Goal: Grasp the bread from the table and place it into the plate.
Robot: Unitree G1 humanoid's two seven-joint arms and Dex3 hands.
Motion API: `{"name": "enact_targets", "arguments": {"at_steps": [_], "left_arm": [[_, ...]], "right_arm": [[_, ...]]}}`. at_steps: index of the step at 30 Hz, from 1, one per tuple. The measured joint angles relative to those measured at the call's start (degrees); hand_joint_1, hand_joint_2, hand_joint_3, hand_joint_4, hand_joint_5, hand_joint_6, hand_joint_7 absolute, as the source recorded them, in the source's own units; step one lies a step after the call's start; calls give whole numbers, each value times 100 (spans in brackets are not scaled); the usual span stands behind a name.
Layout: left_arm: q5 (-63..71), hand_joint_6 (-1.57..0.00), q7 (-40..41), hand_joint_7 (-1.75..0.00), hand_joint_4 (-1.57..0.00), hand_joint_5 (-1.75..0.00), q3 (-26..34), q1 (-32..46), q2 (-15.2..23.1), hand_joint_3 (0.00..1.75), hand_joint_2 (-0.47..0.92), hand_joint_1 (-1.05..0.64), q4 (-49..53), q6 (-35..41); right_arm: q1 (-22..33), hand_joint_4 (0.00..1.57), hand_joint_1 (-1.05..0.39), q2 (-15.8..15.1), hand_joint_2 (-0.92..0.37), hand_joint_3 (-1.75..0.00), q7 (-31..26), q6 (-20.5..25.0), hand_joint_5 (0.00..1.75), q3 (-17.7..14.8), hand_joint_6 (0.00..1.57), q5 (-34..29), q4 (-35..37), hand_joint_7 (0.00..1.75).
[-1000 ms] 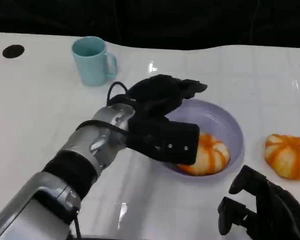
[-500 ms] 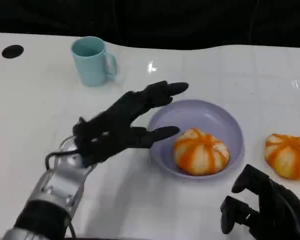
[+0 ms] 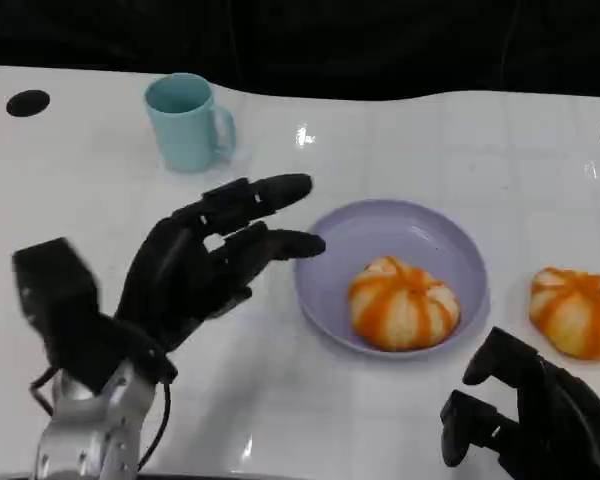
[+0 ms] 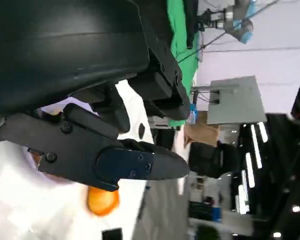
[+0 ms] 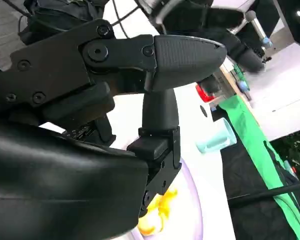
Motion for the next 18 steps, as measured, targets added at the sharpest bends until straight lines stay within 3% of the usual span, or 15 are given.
{"name": "enact_targets", "arguments": {"at_steps": [1,5,18], "left_arm": [[-118,-71,7,-102,-66,-151,71,114,-24,32,92,-63,-169,151],[-451,-57,8,-145,-66,-172,239,629,-98,42,92,-61,-605,463],[-1230,-57,10,-167,-71,-175,479,1912,-584,42,92,-57,-1583,947]], "right_arm": [[-1,78,-55,3,-92,-48,0,1,175,2,49,0,-3,175],[-3,79,-55,5,-92,-48,5,-4,175,6,50,-7,-2,175],[-18,77,-55,5,-92,-49,-46,17,175,-4,48,-5,-15,175]]}}
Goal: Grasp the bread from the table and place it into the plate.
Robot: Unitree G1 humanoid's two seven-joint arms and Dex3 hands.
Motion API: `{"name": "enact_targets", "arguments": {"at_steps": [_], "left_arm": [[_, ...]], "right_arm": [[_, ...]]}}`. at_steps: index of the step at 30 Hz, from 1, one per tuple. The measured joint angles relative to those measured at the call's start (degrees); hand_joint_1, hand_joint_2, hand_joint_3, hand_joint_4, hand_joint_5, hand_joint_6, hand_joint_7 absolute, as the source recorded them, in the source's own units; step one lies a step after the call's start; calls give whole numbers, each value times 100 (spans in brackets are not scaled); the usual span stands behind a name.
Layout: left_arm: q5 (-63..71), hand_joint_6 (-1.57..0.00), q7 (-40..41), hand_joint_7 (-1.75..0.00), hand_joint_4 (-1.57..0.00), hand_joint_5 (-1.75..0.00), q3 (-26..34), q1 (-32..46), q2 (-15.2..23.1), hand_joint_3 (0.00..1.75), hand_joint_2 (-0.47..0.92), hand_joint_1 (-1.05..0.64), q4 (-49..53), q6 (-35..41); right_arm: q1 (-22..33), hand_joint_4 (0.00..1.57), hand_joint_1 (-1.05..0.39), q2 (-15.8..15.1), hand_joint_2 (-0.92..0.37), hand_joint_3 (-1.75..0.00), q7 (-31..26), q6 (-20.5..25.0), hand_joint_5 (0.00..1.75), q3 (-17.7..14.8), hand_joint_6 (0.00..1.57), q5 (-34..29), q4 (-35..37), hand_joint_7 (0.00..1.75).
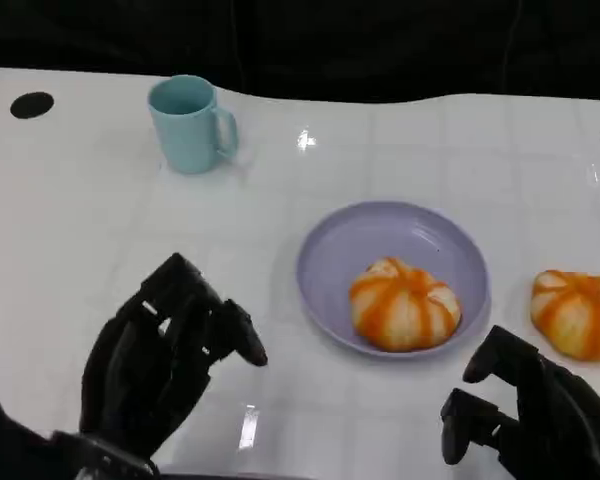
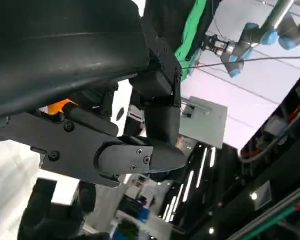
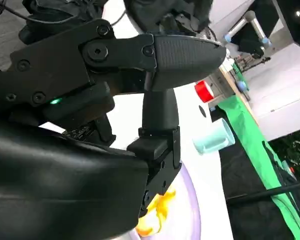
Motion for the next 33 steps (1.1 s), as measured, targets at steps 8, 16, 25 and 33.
{"name": "enact_targets", "arguments": {"at_steps": [8,16,25,33], "left_arm": [[-198,-53,-56,-172,-70,-175,95,442,-141,42,92,-56,-110,33],[-252,-52,-260,-173,-71,-175,122,560,-151,43,92,-55,2,53],[-130,-52,-321,-175,-73,-175,210,587,-157,42,92,-54,228,-41],[-130,-52,-405,-175,-73,-175,266,649,-155,43,92,-55,332,-48]], "right_arm": [[-13,76,-55,-13,-92,-48,3,0,175,-14,47,7,14,175],[-31,77,-55,-57,-91,-48,1,51,175,-36,48,29,15,175],[-31,76,-55,-59,-92,-48,-2,92,175,-36,48,31,13,175],[-30,75,-55,-59,-92,-49,-1,87,175,-36,48,27,14,175]]}}
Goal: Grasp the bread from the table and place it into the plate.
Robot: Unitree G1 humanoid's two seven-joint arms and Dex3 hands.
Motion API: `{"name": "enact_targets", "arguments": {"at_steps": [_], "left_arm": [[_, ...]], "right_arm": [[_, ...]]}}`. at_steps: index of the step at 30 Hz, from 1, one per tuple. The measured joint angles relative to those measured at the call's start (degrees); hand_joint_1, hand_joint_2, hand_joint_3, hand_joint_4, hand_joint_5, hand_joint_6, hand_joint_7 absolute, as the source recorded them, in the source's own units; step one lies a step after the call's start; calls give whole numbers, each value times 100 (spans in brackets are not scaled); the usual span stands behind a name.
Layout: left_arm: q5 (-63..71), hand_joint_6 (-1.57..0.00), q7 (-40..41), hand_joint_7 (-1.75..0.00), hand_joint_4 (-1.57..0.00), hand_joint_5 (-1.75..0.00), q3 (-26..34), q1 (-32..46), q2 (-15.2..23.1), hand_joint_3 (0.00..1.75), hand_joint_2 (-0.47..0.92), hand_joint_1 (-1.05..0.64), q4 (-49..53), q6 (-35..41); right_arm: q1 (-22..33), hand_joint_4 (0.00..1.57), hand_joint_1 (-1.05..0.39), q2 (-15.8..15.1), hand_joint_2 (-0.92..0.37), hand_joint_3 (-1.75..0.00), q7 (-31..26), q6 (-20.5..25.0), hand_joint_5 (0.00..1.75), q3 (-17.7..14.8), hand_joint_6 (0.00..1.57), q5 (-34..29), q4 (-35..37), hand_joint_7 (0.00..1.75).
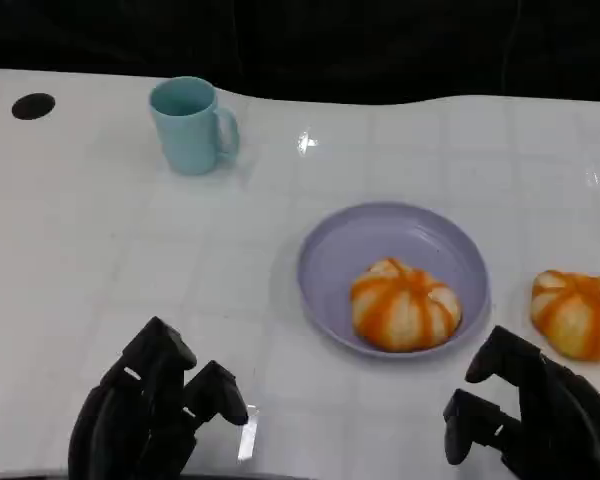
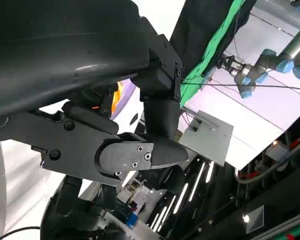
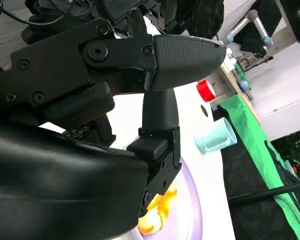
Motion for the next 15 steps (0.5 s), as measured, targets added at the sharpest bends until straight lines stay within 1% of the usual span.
{"name": "enact_targets", "arguments": {"at_steps": [15], "left_arm": [[0,-53,-125,-174,-72,-175,45,3,39,40,92,-55,92,103]], "right_arm": [[0,76,-56,2,-92,-47,0,-31,175,6,47,-35,2,175]]}}
